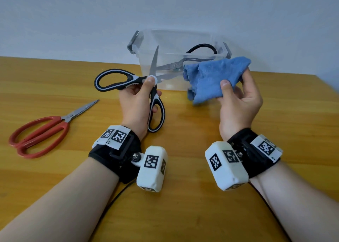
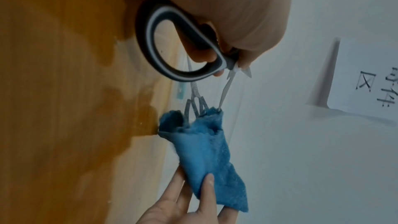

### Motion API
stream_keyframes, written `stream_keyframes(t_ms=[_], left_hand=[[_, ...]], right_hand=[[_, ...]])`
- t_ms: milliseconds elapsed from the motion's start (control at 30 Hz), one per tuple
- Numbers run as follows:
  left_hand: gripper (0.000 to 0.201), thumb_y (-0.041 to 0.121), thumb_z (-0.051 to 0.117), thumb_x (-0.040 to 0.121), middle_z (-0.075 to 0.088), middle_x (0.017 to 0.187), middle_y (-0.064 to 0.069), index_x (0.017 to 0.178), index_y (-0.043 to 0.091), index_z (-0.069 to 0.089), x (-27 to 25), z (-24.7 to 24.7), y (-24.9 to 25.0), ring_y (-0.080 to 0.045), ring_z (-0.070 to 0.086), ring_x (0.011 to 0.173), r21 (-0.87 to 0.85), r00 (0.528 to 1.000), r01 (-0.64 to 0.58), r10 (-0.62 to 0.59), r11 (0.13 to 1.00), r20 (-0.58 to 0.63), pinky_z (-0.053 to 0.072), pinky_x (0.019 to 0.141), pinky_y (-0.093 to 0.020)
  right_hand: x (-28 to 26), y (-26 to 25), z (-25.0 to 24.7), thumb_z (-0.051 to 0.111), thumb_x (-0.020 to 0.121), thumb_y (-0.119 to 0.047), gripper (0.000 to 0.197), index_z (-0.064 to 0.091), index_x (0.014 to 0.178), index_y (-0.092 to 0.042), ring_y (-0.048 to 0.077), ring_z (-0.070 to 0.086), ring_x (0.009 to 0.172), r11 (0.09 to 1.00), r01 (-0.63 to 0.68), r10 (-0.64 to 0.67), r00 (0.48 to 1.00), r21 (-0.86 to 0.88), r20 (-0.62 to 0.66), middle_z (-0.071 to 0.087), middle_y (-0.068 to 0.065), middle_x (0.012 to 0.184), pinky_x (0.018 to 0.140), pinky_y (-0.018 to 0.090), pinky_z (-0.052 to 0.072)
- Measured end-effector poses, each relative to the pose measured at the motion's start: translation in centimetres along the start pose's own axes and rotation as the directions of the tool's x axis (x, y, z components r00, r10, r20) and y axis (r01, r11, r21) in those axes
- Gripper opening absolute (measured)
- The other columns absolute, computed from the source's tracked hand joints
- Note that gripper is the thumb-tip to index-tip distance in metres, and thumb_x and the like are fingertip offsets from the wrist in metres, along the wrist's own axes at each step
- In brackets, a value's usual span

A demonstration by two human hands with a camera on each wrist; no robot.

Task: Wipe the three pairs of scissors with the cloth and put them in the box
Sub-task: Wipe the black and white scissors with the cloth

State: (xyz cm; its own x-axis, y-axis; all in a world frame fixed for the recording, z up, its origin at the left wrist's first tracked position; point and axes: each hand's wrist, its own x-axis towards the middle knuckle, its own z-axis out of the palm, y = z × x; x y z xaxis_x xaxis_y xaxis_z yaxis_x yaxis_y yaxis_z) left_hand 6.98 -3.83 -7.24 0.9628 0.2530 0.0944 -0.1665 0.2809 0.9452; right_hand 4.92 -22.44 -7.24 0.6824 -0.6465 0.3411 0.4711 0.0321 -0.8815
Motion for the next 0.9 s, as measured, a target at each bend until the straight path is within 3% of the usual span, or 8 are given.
stream_keyframes(t_ms=[100, 233, 300, 400, 500, 667, 767, 900], left_hand=[[0.017, 0.019, 0.067, 0.098, 0.068, 0.079, -0.005, 0.100, 0.002, 0.065, -0.1, 0.0, 0.1, -0.016, 0.070, 0.072, -0.046, 1.000, 0.021, -0.021, 0.999, 0.007, 0.038, 0.039, -0.024], [0.013, 0.018, 0.068, 0.098, 0.068, 0.076, -0.004, 0.093, 0.006, 0.065, -0.5, 0.0, 0.3, -0.020, 0.070, 0.074, -0.058, 0.996, 0.035, -0.030, 0.998, 0.087, 0.036, 0.038, -0.025], [0.013, 0.018, 0.067, 0.098, 0.067, 0.079, -0.007, 0.093, 0.007, 0.064, -0.6, 0.0, 0.4, -0.019, 0.071, 0.073, -0.059, 0.991, 0.055, -0.047, 0.997, 0.122, 0.035, 0.038, -0.024], [0.012, 0.017, 0.067, 0.098, 0.067, 0.078, -0.006, 0.089, 0.008, 0.064, -0.9, 0.1, 0.4, -0.018, 0.070, 0.072, -0.017, 0.983, 0.075, -0.072, 0.997, 0.168, 0.035, 0.038, -0.024], [0.011, 0.018, 0.068, 0.098, 0.069, 0.078, -0.004, 0.092, 0.009, 0.067, -1.1, 0.3, 0.3, -0.017, 0.073, 0.072, 0.069, 0.973, 0.067, -0.080, 0.995, 0.214, 0.036, 0.038, -0.024], [0.011, 0.018, 0.068, 0.098, 0.069, 0.077, -0.001, 0.095, 0.008, 0.067, -1.1, 0.3, 0.3, -0.016, 0.074, 0.073, 0.101, 0.967, 0.042, -0.067, 0.994, 0.247, 0.037, 0.039, -0.023], [0.012, 0.018, 0.069, 0.097, 0.068, 0.079, -0.003, 0.092, 0.009, 0.067, -1.2, 0.5, 0.3, -0.017, 0.076, 0.074, 0.152, 0.956, 0.034, -0.076, 0.988, 0.283, 0.038, 0.037, -0.022], [0.014, 0.019, 0.071, 0.097, 0.072, 0.078, -0.004, 0.091, 0.007, 0.070, -1.4, 0.6, 0.2, -0.018, 0.077, 0.076, 0.226, 0.926, 0.044, -0.125, 0.973, 0.356, 0.040, 0.036, -0.022]], right_hand=[[-0.3, -0.2, 0.2, 0.070, 0.082, -0.005, 0.031, 0.073, 0.112, -0.013, 0.032, 0.067, 0.099, 0.999, 0.049, -0.048, 0.998, -0.021, 0.045, 0.071, 0.016, 0.110, 0.090, 0.049, 0.058], [-0.9, -0.3, 0.2, 0.072, 0.086, 0.001, 0.017, 0.070, 0.102, -0.001, 0.005, 0.057, 0.083, 0.987, 0.126, -0.109, 0.980, -0.097, 0.165, 0.063, 0.012, 0.096, 0.074, 0.017, 0.049], [-0.7, -0.1, 0.1, 0.071, 0.085, 0.001, 0.018, 0.071, 0.101, -0.008, 0.003, 0.058, 0.084, 0.977, 0.160, -0.138, 0.977, -0.138, 0.161, 0.065, 0.010, 0.097, 0.075, 0.021, 0.050], [-0.4, 0.6, -0.2, 0.067, 0.086, -0.003, 0.030, 0.069, 0.098, -0.030, 0.023, 0.063, 0.104, 0.944, 0.250, -0.227, 0.965, -0.213, 0.127, 0.067, 0.008, 0.106, 0.090, 0.038, 0.054], [-0.4, 1.0, -0.3, 0.059, 0.090, 0.003, 0.042, 0.067, 0.104, -0.036, 0.027, 0.055, 0.116, 0.891, 0.349, -0.316, 0.936, -0.290, 0.156, 0.062, -0.002, 0.117, 0.096, 0.023, 0.046], [-0.6, 0.8, -0.2, 0.054, 0.089, 0.009, 0.041, 0.074, 0.116, -0.014, 0.030, 0.047, 0.113, 0.810, 0.455, -0.369, 0.886, -0.370, 0.281, 0.058, 0.007, 0.119, 0.097, 0.009, 0.034], [-1.1, 0.4, -0.2, 0.055, 0.093, -0.015, 0.030, 0.074, 0.117, -0.010, 0.023, 0.042, 0.115, 0.812, 0.469, -0.335, 0.862, -0.348, 0.381, 0.057, 0.007, 0.117, 0.100, 0.021, 0.039], [-1.2, 0.4, 0.0, 0.062, 0.095, -0.027, 0.022, 0.080, 0.097, -0.014, 0.022, 0.044, 0.115, 0.788, 0.487, -0.288, 0.832, -0.377, 0.474, 0.059, -0.002, 0.106, 0.097, 0.013, 0.034]])
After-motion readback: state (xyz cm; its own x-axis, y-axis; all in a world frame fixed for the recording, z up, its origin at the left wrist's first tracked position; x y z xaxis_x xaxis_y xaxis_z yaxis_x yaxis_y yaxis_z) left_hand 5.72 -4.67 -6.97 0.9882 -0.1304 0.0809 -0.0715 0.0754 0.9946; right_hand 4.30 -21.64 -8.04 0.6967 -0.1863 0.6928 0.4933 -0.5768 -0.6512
